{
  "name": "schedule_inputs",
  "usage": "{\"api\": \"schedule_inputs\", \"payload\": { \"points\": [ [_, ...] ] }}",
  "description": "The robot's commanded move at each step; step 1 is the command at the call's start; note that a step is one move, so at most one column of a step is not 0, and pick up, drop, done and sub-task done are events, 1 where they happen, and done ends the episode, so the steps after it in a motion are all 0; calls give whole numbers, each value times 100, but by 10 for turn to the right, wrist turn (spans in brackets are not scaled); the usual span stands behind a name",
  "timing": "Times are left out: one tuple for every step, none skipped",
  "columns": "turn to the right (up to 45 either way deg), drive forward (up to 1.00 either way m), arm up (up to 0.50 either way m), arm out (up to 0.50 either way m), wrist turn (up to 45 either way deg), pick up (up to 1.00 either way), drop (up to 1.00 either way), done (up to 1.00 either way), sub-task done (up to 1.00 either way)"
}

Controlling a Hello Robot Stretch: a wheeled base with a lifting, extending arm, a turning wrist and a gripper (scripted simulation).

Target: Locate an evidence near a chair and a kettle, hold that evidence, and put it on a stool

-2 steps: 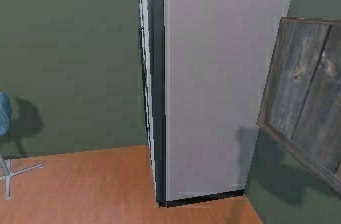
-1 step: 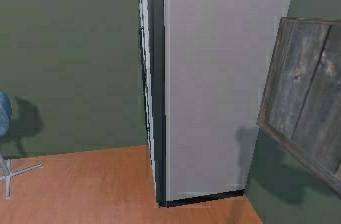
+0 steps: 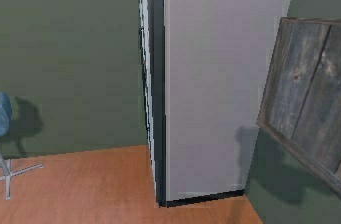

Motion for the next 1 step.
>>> {"api": "schedule_inputs", "payload": {
  "points": [
    [0,0,0,0,450,0,0,0,0]
  ]
}}
